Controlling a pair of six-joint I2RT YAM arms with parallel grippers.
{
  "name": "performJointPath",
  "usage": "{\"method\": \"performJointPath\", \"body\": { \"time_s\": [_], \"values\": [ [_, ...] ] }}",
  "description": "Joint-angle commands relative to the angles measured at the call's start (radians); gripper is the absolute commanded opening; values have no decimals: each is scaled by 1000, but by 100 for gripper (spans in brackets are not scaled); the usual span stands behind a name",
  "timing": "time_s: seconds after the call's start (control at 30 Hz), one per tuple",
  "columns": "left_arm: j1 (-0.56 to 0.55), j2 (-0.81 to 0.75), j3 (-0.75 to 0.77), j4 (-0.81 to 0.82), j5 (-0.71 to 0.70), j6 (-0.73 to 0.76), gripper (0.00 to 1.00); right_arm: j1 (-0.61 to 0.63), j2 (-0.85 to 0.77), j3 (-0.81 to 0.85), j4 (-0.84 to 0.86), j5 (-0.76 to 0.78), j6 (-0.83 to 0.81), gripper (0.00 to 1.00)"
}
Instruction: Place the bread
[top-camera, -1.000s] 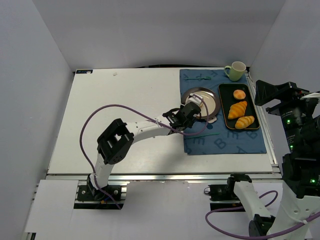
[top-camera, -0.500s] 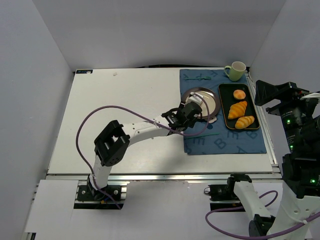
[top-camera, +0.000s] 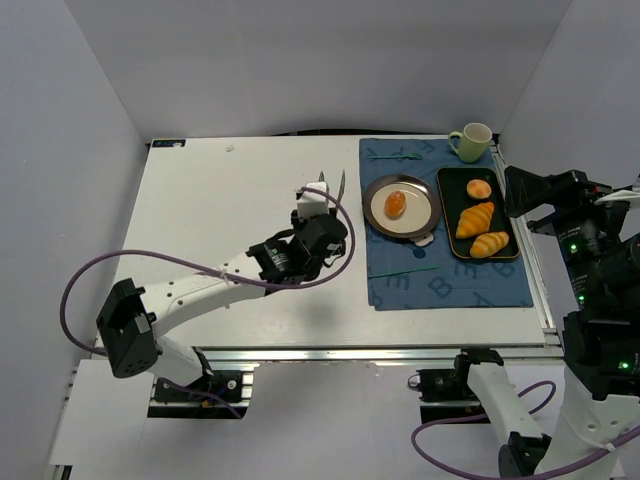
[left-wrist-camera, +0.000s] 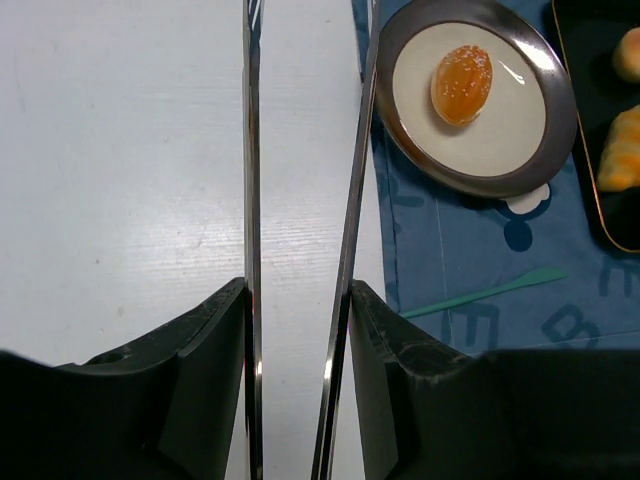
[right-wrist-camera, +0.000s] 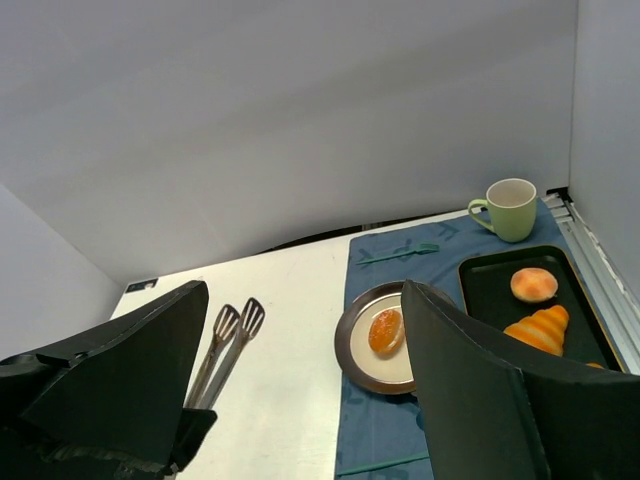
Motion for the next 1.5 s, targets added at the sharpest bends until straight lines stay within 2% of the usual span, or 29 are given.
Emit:
{"method": "performJointPath", "body": {
  "time_s": [0.0,0.07,0.4,0.6,0.8,1.03,1.37,1.47],
  "values": [
    [-34,-4,-56,-31,-37,-156,52,9,-14,-7,42,-31,19,84],
    [-59,16,-62,-62,-81,-220,52,10,-17,-8,39,-36,21,84],
    [-203,97,-168,-18,-131,-444,50,10,-28,10,16,-33,13,84],
    [-266,177,-172,-76,-207,-564,50,10,-31,9,10,-31,13,84],
    [-274,212,-235,24,-177,-599,49,10,-32,10,11,-30,13,84],
    [-277,257,-209,15,-149,-615,58,10,-34,4,11,-28,11,84],
    [-277,324,-154,-11,-109,-608,64,10,-35,6,13,-24,8,84],
    [-278,324,-145,-28,-114,-611,73,12,-35,4,11,-21,8,85]
  ]
}}
